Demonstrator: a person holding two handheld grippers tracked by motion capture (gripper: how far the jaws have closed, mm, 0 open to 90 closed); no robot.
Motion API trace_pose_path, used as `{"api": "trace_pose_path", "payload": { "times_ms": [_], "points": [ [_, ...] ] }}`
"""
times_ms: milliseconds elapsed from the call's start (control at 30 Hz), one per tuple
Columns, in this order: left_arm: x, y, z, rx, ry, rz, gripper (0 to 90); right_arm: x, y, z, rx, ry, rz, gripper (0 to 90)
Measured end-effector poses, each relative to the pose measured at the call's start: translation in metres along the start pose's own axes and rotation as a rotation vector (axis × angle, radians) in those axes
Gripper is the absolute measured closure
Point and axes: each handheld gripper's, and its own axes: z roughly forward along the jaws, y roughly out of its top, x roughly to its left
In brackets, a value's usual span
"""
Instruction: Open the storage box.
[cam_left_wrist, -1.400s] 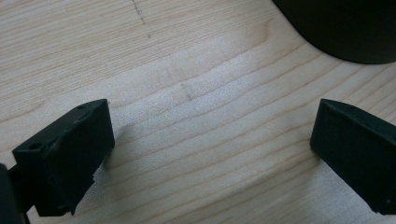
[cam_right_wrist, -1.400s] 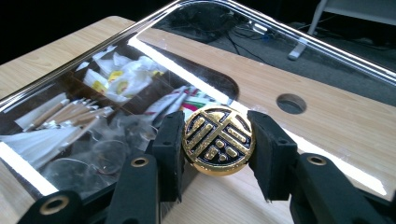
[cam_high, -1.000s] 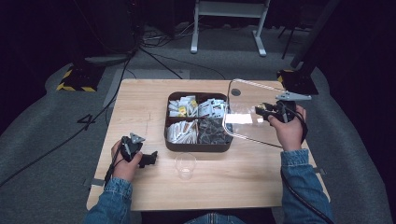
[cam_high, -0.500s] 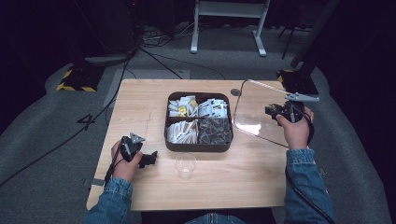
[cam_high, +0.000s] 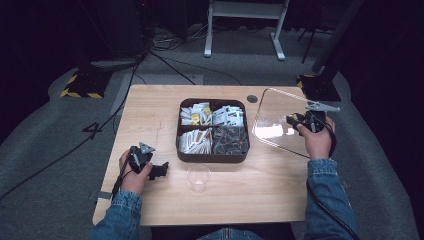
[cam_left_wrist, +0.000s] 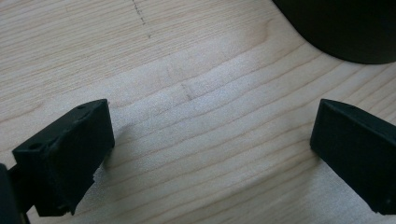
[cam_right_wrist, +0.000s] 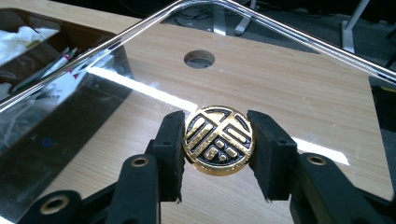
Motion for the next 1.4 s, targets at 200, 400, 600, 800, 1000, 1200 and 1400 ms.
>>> {"api": "trace_pose_path", "payload": {
  "times_ms": [200,400,600,800,1000,1200,1400],
  "points": [
    [0.0,0.0,0.0,0.0,0.0,0.001,0.1,-0.004,-0.01,0.012,0.024,-0.01,0.0,58.7],
    [0.0,0.0,0.0,0.0,0.0,0.0,0.0,-0.009,-0.018,0.021,0.046,-0.022,0.002,58.6],
    [0.0,0.0,0.0,0.0,0.0,0.001,0.1,-0.013,-0.027,0.03,0.069,-0.023,0.01,58.7],
    [0.0,0.0,0.0,0.0,0.0,0.0,0.1,-0.016,-0.033,0.035,0.088,-0.024,0.021,58.7],
    [0.0,0.0,0.0,0.0,0.0,0.0,0.0,-0.017,-0.039,0.041,0.109,-0.022,0.025,58.6],
    [0.0,0.0,0.0,-0.001,0.002,0.002,0.0,-0.019,-0.045,0.045,0.131,-0.016,0.05,58.7],
    [0.0,0.0,0.0,0.0,0.002,0.004,0.0,-0.02,-0.049,0.047,0.148,-0.021,0.054,58.6]
  ]
}}
